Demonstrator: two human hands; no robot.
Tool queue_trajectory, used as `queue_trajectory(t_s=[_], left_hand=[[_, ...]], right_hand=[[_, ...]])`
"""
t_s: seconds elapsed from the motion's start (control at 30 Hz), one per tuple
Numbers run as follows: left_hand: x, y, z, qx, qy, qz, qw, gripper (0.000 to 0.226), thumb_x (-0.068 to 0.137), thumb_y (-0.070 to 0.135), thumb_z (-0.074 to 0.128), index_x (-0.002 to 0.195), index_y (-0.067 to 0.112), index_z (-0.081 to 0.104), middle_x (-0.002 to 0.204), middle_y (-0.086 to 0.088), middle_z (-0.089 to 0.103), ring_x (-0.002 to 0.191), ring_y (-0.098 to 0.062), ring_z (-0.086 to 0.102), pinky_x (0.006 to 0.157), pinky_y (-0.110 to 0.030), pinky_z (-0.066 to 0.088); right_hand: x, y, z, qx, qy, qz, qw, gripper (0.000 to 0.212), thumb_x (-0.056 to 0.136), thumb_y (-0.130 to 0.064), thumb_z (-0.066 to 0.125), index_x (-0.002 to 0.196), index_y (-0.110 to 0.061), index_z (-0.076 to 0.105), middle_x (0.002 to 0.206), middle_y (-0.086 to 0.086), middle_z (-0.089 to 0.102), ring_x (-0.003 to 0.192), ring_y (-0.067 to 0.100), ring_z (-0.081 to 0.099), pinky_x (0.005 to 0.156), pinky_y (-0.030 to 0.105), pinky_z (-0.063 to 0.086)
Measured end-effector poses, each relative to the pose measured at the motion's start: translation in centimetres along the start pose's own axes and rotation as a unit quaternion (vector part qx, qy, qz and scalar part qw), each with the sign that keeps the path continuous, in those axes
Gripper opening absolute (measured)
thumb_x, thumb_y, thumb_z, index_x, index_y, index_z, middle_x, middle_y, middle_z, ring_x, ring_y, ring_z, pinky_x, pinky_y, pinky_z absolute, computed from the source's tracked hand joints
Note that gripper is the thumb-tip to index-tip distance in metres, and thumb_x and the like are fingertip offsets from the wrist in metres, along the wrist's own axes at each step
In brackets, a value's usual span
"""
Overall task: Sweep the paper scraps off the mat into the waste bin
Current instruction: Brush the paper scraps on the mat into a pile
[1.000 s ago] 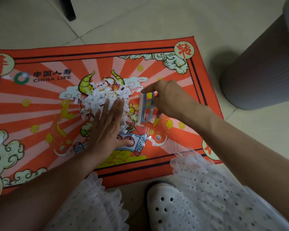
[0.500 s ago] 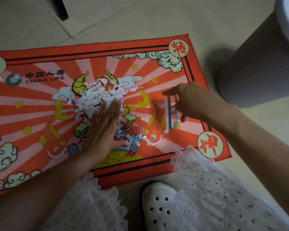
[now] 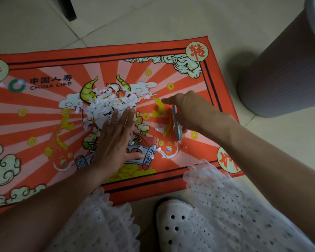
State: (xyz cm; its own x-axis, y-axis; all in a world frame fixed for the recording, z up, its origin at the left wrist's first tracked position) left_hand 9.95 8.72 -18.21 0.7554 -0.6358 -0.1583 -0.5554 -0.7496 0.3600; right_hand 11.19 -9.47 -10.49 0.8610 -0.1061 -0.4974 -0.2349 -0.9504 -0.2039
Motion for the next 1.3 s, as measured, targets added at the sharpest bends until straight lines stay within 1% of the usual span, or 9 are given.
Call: queue_trajectory(t_s=[0.27, 0.4, 0.53, 0.63, 0.77, 0.9, 0.97, 1.13, 1.3], left_hand=[[-0.1, -0.7, 0.0, 0.002, -0.005, -0.008, 1.000, 0.129, 0.067, 0.063, 0.074, 0.156, 0.019, -0.009, 0.164, 0.002, -0.013, 0.150, -0.023, -0.017, 0.120, -0.050, -0.001], [-0.2, -1.1, -0.1, 0.004, -0.007, -0.011, 1.000, 0.127, 0.065, 0.071, 0.063, 0.156, 0.017, -0.006, 0.165, 0.001, -0.010, 0.150, -0.023, -0.015, 0.120, -0.049, 0.000], [-0.2, -1.6, -0.1, 0.019, -0.008, -0.016, 1.000, 0.125, 0.063, 0.074, 0.055, 0.157, 0.015, -0.004, 0.165, -0.001, -0.007, 0.151, -0.024, -0.013, 0.119, -0.049, 0.000], [-0.1, -1.8, -0.1, 0.022, -0.008, -0.017, 1.000, 0.125, 0.063, 0.073, 0.054, 0.157, 0.015, -0.004, 0.165, -0.002, -0.008, 0.150, -0.025, -0.013, 0.119, -0.052, 0.002], [0.3, -1.7, 0.0, 0.022, -0.010, -0.017, 1.000, 0.121, 0.065, 0.077, 0.042, 0.156, 0.016, -0.009, 0.164, 0.000, -0.013, 0.150, -0.026, -0.015, 0.120, -0.052, 0.001], [0.6, -1.5, 0.1, 0.032, -0.009, -0.020, 0.999, 0.120, 0.065, 0.078, 0.038, 0.156, 0.014, -0.008, 0.164, -0.001, -0.014, 0.150, -0.026, -0.015, 0.121, -0.050, 0.001], [0.6, -1.4, 0.0, 0.025, -0.008, -0.018, 0.999, 0.120, 0.064, 0.078, 0.035, 0.156, 0.014, -0.007, 0.164, -0.001, -0.012, 0.150, -0.026, -0.016, 0.121, -0.049, -0.001], [0.3, -1.3, -0.2, 0.008, -0.001, -0.010, 1.000, 0.120, 0.066, 0.077, 0.042, 0.156, 0.014, -0.006, 0.164, -0.001, -0.011, 0.150, -0.027, -0.014, 0.120, -0.052, 0.003], [0.1, -0.8, -0.2, 0.013, 0.001, -0.007, 1.000, 0.129, 0.065, 0.068, 0.069, 0.156, 0.017, -0.007, 0.165, 0.001, -0.010, 0.150, -0.026, -0.014, 0.120, -0.052, 0.003]], right_hand=[[0.8, -2.0, 0.0, 0.005, 0.004, -0.005, 1.000, 0.062, 0.085, 0.004, 0.055, 0.139, -0.026, 0.049, 0.125, 0.013, 0.059, 0.105, 0.033, 0.062, 0.065, 0.028, 0.044], [1.4, -3.5, -0.5, 0.003, 0.025, -0.036, 0.999, 0.038, 0.088, 0.002, 0.045, 0.119, -0.016, 0.059, 0.095, 0.016, 0.063, 0.084, 0.031, 0.064, 0.050, 0.027, 0.043], [2.1, -5.2, -0.7, -0.013, 0.026, -0.060, 0.998, 0.025, 0.086, 0.004, 0.048, 0.104, -0.010, 0.055, 0.073, 0.007, 0.051, 0.075, 0.028, 0.059, 0.042, 0.026, 0.031], [2.8, -6.6, -1.2, -0.008, 0.040, -0.074, 0.996, 0.019, 0.087, 0.002, 0.052, 0.099, -0.014, 0.051, 0.082, 0.007, 0.051, 0.071, 0.025, 0.049, 0.043, 0.026, 0.026], [4.0, -8.5, -1.4, 0.009, 0.039, -0.098, 0.994, 0.013, 0.090, 0.000, 0.049, 0.094, -0.012, 0.049, 0.068, 0.002, 0.042, 0.057, 0.015, 0.044, 0.042, 0.024, 0.028], [4.5, -9.2, -2.5, 0.013, 0.051, -0.114, 0.992, 0.022, 0.093, 0.000, 0.042, 0.108, -0.007, 0.056, 0.077, 0.006, 0.045, 0.066, 0.021, 0.046, 0.042, 0.021, 0.029], [4.3, -8.8, -2.8, 0.014, 0.044, -0.108, 0.993, 0.021, 0.094, -0.001, 0.044, 0.111, -0.005, 0.056, 0.085, 0.007, 0.048, 0.060, 0.017, 0.045, 0.042, 0.020, 0.032], [3.1, -6.4, -3.6, 0.059, 0.037, -0.078, 0.995, 0.022, 0.094, 0.002, 0.044, 0.108, -0.006, 0.059, 0.095, 0.010, 0.061, 0.070, 0.025, 0.066, 0.052, 0.028, 0.051], [0.9, -3.8, -3.7, 0.039, 0.013, -0.046, 0.998, 0.021, 0.090, 0.003, 0.050, 0.106, -0.007, 0.059, 0.091, 0.012, 0.068, 0.079, 0.028, 0.070, 0.064, 0.038, 0.058]])
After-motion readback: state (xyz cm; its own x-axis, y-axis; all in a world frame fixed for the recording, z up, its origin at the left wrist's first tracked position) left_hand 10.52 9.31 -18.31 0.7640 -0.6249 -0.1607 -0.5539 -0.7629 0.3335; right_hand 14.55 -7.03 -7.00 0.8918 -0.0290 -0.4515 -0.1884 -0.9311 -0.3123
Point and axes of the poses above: each hand's wrist, its own x-axis towards the middle knuckle, its own z-axis out of the palm, y = z × x, the point moved 9 cm from there along x, towards the middle knuckle
